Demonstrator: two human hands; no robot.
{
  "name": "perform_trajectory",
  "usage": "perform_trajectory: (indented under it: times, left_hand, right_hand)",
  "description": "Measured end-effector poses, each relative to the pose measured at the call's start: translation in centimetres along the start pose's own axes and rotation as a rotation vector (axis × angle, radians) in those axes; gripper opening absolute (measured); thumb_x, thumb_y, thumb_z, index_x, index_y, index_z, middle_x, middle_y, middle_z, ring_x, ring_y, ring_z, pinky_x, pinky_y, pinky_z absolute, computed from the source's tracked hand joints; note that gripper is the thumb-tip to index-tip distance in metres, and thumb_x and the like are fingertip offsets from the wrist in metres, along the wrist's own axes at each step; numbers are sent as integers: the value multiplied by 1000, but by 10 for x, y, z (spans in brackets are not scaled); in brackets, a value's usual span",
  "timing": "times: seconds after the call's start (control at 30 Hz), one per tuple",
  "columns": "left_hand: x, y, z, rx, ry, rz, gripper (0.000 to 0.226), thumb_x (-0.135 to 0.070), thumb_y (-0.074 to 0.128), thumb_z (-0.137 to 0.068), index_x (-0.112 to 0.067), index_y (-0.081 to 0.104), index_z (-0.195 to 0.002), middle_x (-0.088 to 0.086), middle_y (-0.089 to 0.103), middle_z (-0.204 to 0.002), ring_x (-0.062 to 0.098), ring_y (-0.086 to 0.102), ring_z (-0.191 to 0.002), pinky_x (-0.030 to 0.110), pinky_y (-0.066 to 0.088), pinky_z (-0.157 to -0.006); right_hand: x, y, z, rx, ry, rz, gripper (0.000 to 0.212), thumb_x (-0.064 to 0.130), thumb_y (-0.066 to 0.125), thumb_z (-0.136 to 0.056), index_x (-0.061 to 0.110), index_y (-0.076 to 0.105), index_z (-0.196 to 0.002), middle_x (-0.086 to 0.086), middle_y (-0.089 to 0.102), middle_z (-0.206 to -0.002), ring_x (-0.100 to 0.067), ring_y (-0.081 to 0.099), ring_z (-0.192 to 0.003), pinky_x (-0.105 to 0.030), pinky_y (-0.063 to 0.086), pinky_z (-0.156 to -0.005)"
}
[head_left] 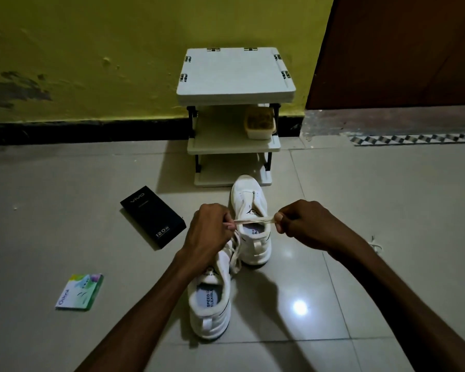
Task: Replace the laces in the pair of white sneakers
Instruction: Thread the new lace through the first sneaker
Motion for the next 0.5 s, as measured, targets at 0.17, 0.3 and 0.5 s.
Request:
perform_trajectory:
  times: [0.17,0.3,0.5]
  left_hand:
    - [35,8,-3,-4,-112,-67,10,-7,66,-72,-11,67,-63,9,69,-70,25,65,-70,34,52,-63]
    - [75,14,-4,-16,-215,-35,30,-3,68,-70,-19,52,-51,8,64,-60,28,66,-65,27,43,-55]
    - [45,10,-4,48,-72,90,21,-4,73,-74,-21,69,-62,-4,70,-67,9,66,-69,27,53,-70]
  right_hand:
    - [-4,0,1,-26,9,31,37,33,48,-96,24,64,-64,-2,67,-75,-23,63,-80,-36,50,-77]
    - [-7,-19,1,-118,10,-8,37,25,51,-94,26,58,-58,7,60,-63,-19,60,-76,-30,45,-72]
    - [1,-12,-8,-67,-52,-52,35,28,52,-97,30,67,-65,6,66,-69,-14,63,-76,-28,47,-75]
Point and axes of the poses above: each hand's wrist, its own z-axis away from the middle knuckle, its own y-axis out of the palm, x = y × z, the point moved 4 cm from there along -z, towards the middle knuckle
